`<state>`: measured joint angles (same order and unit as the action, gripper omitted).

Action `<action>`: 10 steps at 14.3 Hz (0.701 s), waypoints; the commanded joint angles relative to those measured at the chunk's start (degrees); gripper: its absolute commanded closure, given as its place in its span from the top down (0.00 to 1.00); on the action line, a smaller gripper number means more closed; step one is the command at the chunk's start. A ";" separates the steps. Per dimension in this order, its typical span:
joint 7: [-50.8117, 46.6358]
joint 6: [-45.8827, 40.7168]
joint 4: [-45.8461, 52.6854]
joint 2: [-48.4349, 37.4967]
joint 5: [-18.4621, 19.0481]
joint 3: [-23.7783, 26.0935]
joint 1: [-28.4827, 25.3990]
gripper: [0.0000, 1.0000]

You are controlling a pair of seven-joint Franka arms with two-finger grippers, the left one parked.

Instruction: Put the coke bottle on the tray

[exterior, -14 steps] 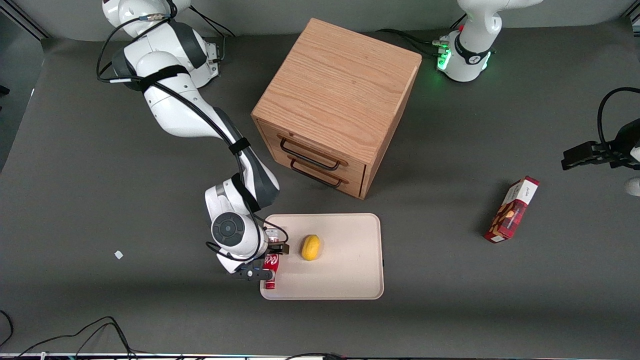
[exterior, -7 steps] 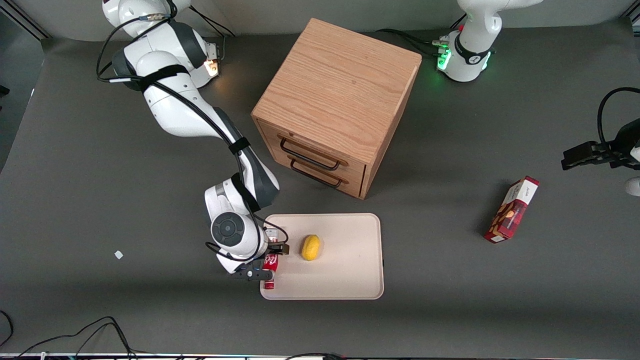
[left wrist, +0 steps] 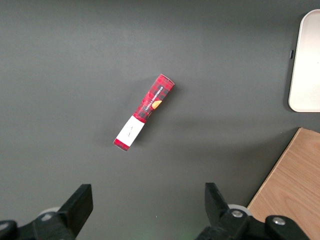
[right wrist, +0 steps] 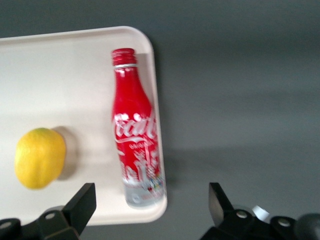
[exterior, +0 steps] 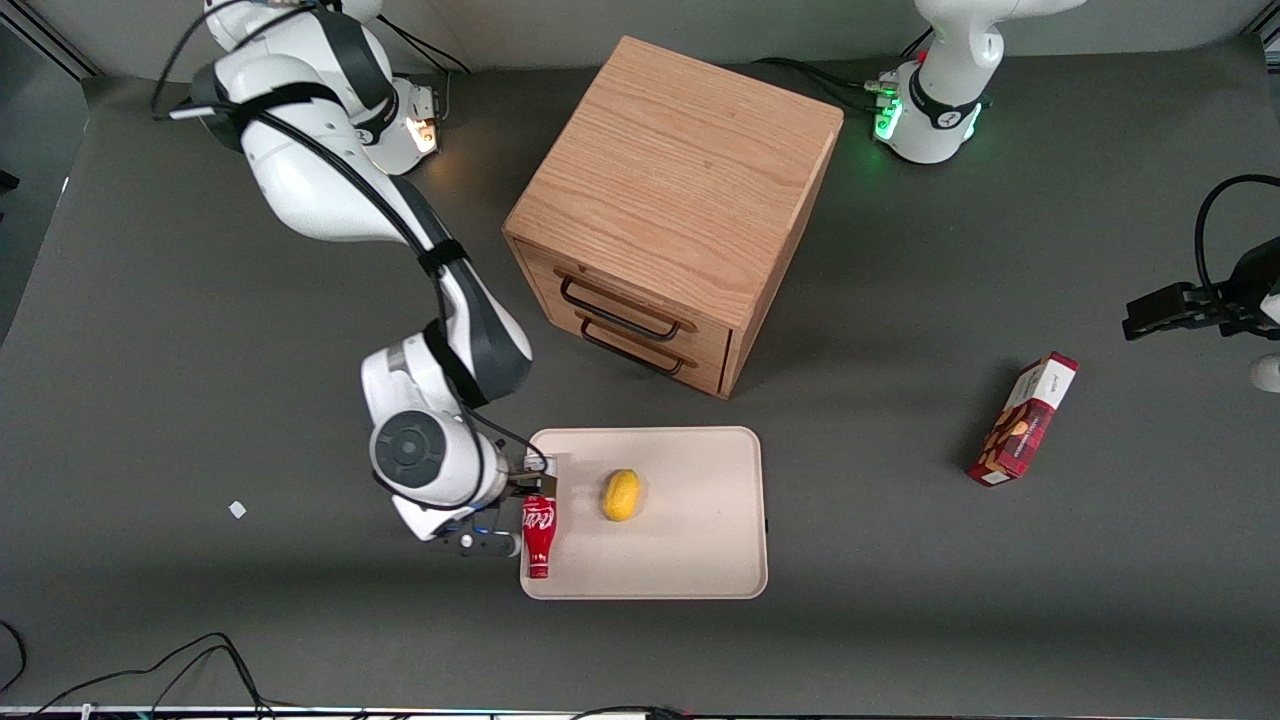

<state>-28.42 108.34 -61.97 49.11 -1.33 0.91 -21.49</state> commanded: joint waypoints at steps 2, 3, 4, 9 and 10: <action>5.98 -4.60 -17.20 -17.18 -1.14 7.85 11.61 1.00; 8.01 -7.32 -18.44 -19.29 -1.05 10.93 16.17 1.00; 9.16 -9.44 -19.24 -21.23 -0.87 13.31 19.79 1.00; 14.09 -11.13 -31.16 -34.92 -0.43 15.79 27.81 1.00; 15.05 -10.87 -34.33 -38.35 -0.43 15.88 29.30 1.00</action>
<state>-15.66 95.63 -86.03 19.97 -1.32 16.15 5.35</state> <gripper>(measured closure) 0.000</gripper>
